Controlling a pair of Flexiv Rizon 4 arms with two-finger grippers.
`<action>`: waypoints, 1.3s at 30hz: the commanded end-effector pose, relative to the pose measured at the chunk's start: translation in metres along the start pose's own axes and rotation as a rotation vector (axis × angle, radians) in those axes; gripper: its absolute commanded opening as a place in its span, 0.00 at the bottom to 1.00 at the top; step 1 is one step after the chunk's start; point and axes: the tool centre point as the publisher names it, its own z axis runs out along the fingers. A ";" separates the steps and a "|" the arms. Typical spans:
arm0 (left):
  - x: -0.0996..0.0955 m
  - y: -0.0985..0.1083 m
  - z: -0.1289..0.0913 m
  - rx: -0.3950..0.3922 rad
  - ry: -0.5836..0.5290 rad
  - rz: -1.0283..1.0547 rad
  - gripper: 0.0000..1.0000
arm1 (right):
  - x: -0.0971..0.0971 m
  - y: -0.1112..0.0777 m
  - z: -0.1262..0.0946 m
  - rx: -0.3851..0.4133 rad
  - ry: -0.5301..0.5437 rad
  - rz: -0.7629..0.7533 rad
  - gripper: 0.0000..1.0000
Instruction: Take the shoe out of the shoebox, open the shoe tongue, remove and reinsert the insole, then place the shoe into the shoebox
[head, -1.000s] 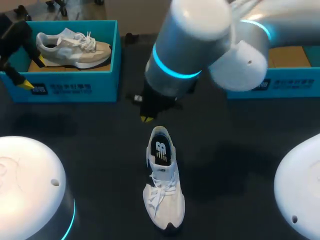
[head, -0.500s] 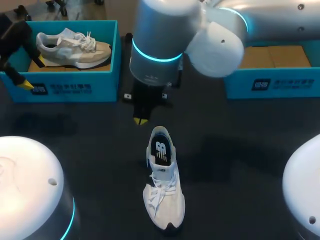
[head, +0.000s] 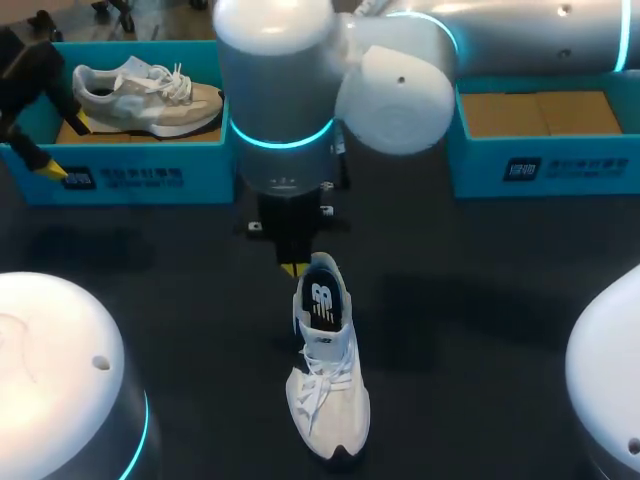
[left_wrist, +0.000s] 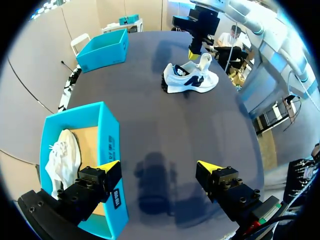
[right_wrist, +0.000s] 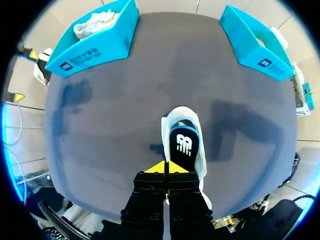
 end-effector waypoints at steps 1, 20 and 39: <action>0.001 0.000 0.000 -0.003 0.000 0.000 1.00 | 0.009 -0.007 0.001 -0.568 -0.183 0.106 0.00; 0.001 0.000 0.000 -0.003 0.000 0.000 1.00 | -0.044 -0.021 0.055 -0.608 -0.278 0.093 0.00; 0.001 0.000 0.000 -0.003 0.000 0.000 1.00 | -0.047 -0.023 0.086 -0.595 -0.246 0.085 0.00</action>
